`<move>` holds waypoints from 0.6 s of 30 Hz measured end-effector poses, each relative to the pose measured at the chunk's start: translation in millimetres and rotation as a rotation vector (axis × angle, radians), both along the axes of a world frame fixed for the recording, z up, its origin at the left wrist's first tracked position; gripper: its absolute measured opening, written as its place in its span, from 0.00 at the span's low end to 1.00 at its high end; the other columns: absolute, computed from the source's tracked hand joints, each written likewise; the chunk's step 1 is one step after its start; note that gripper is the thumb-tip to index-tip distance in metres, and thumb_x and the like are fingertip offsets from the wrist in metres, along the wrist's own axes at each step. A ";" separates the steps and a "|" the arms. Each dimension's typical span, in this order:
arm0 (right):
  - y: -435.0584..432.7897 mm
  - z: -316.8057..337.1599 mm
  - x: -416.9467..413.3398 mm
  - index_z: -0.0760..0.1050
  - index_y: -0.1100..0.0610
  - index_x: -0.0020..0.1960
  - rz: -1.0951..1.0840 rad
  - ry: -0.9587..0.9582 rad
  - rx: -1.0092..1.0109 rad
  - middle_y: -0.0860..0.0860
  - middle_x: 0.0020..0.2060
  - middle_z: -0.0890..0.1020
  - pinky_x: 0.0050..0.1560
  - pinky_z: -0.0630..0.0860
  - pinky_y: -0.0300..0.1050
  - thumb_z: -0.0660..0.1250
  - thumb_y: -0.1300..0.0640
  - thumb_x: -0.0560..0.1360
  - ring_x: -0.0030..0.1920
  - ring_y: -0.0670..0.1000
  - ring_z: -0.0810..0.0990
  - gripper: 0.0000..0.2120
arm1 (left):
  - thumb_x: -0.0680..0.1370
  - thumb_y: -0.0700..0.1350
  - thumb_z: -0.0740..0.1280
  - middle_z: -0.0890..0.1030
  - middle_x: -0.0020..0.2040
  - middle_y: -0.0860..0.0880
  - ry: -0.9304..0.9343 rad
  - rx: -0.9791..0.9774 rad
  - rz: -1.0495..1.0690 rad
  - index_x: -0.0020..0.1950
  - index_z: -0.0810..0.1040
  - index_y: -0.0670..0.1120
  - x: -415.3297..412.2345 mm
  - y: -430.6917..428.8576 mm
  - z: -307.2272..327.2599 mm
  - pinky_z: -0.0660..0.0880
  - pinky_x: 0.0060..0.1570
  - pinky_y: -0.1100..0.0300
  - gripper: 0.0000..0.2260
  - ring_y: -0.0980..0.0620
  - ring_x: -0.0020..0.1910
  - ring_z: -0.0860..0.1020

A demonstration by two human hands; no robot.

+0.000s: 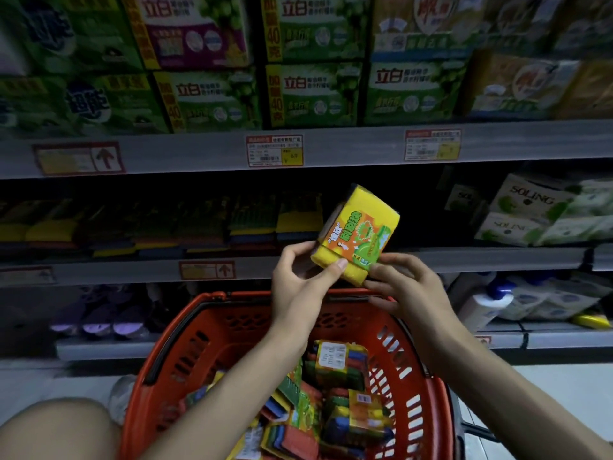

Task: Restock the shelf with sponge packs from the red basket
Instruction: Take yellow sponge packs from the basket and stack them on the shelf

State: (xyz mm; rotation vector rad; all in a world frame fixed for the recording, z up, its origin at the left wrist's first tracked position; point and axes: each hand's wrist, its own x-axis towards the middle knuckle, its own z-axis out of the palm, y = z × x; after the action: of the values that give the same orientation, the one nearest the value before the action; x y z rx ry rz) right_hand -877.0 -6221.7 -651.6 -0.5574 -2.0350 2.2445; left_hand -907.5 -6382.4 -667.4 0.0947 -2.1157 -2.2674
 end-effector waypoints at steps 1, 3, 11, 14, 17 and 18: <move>-3.7 -2.3 2.3 0.78 0.52 0.61 0.012 0.006 -0.007 0.54 0.54 0.86 0.52 0.84 0.49 0.72 0.59 0.78 0.52 0.51 0.87 0.13 | 0.72 0.45 0.80 0.86 0.53 0.52 0.003 0.003 0.011 0.61 0.78 0.50 -1.2 2.2 0.0 0.79 0.47 0.66 0.20 0.60 0.50 0.85; -8.6 -4.0 5.0 0.77 0.50 0.64 0.028 0.040 0.006 0.52 0.54 0.86 0.51 0.84 0.44 0.71 0.63 0.78 0.54 0.49 0.86 0.16 | 0.73 0.44 0.79 0.85 0.55 0.52 0.008 0.027 0.046 0.61 0.78 0.50 -2.4 7.8 -0.7 0.79 0.46 0.67 0.20 0.62 0.49 0.84; -13.5 -13.2 4.7 0.79 0.51 0.65 -0.109 0.192 0.001 0.47 0.52 0.87 0.55 0.80 0.45 0.65 0.69 0.79 0.58 0.48 0.84 0.20 | 0.74 0.42 0.78 0.83 0.52 0.55 0.077 0.058 0.155 0.58 0.77 0.47 -8.7 42.0 -7.6 0.81 0.47 0.62 0.16 0.56 0.50 0.85; -12.0 -18.2 3.4 0.79 0.50 0.64 -0.144 0.237 0.026 0.45 0.54 0.87 0.59 0.80 0.48 0.63 0.70 0.78 0.58 0.47 0.84 0.21 | 0.74 0.46 0.78 0.81 0.56 0.55 0.131 -0.040 0.191 0.56 0.79 0.51 -13.9 50.5 -15.2 0.83 0.51 0.56 0.14 0.53 0.53 0.84; -5.9 -22.1 -3.7 0.78 0.54 0.69 -0.126 0.271 0.083 0.47 0.58 0.86 0.64 0.78 0.48 0.63 0.71 0.78 0.61 0.45 0.82 0.23 | 0.74 0.51 0.77 0.73 0.58 0.61 0.166 -0.176 0.290 0.56 0.80 0.52 -18.0 56.1 -20.4 0.82 0.51 0.56 0.13 0.52 0.54 0.82; -3.7 -22.5 -6.5 0.76 0.55 0.70 -0.114 0.279 0.104 0.47 0.60 0.85 0.65 0.78 0.48 0.63 0.70 0.78 0.63 0.45 0.82 0.24 | 0.75 0.52 0.77 0.75 0.58 0.61 0.163 -0.191 0.306 0.58 0.81 0.52 -19.1 57.5 -22.2 0.82 0.51 0.55 0.14 0.53 0.53 0.82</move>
State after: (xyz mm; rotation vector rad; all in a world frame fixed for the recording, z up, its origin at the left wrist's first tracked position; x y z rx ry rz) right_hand -883.5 -6225.5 -674.2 -0.3217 -1.9155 2.0099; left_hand -926.6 -6324.9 -689.7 0.2041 -2.0582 -1.8322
